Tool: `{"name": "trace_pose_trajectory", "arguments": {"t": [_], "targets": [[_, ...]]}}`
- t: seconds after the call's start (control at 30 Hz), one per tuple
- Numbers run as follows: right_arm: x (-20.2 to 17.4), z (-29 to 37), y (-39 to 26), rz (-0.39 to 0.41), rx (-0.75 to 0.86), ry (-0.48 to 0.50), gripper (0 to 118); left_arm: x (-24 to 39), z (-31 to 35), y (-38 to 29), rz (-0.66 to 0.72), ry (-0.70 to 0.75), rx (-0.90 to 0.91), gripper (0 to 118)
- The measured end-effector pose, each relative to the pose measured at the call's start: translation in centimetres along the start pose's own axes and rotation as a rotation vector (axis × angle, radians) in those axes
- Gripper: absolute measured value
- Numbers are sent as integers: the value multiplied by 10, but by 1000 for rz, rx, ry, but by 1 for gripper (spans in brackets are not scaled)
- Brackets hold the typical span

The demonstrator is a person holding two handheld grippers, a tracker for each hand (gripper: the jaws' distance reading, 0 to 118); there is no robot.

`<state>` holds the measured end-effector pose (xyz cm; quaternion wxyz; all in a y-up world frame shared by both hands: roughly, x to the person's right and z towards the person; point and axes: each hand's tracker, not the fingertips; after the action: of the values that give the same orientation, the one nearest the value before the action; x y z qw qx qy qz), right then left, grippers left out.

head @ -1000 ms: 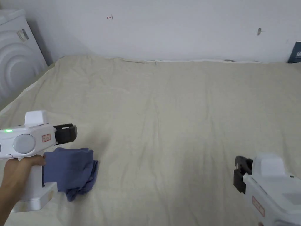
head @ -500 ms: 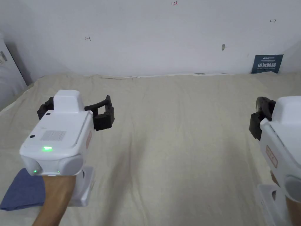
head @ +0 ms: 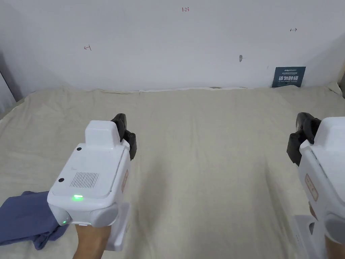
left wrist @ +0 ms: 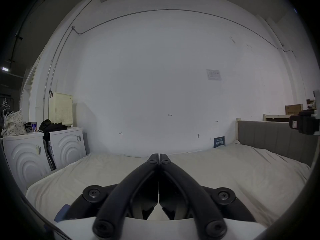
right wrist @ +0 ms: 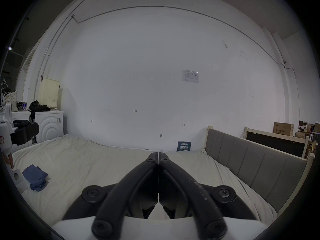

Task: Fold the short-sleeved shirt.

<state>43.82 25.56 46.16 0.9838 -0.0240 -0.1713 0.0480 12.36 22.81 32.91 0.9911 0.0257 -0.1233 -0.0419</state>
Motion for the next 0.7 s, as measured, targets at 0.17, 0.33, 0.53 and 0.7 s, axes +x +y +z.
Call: {"name": "trace_pose_trajectory", "arguments": {"t": [0.17,0.33,0.53,0.7], "targets": [[-1,1,-2,-1,-7,4,2,-5,6,4,-3,1,-5,0],[-3,2,-1,2,-5,7,2,-7,8,3,-10,5,-10,0],[-4,4,0,1,1,6,2,-10,9,4,-10,10,-8,0],[-4,6,0,11,1,7,2,-10,9,3,-8,10,-13,0]]}}
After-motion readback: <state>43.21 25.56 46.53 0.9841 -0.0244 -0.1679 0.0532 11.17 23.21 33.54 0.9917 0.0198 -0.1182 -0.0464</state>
